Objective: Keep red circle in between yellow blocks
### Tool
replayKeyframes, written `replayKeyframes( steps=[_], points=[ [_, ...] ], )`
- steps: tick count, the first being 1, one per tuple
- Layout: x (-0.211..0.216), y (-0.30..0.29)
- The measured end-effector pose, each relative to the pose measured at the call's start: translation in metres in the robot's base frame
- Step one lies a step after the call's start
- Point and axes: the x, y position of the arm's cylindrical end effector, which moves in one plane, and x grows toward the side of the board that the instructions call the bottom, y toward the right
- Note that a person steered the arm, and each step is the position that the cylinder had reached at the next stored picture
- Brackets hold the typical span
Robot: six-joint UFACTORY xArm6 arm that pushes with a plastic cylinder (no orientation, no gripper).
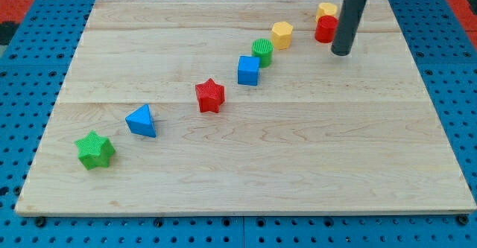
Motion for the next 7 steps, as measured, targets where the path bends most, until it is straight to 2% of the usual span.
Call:
replayKeyframes(
  steps=[2,3,5,6,7],
  points=[
    [-0.046,0.002],
    [-0.046,-0.021],
    [-0.062,-0.026],
    [-0.084,-0.022],
    [-0.084,0.011]
  ],
)
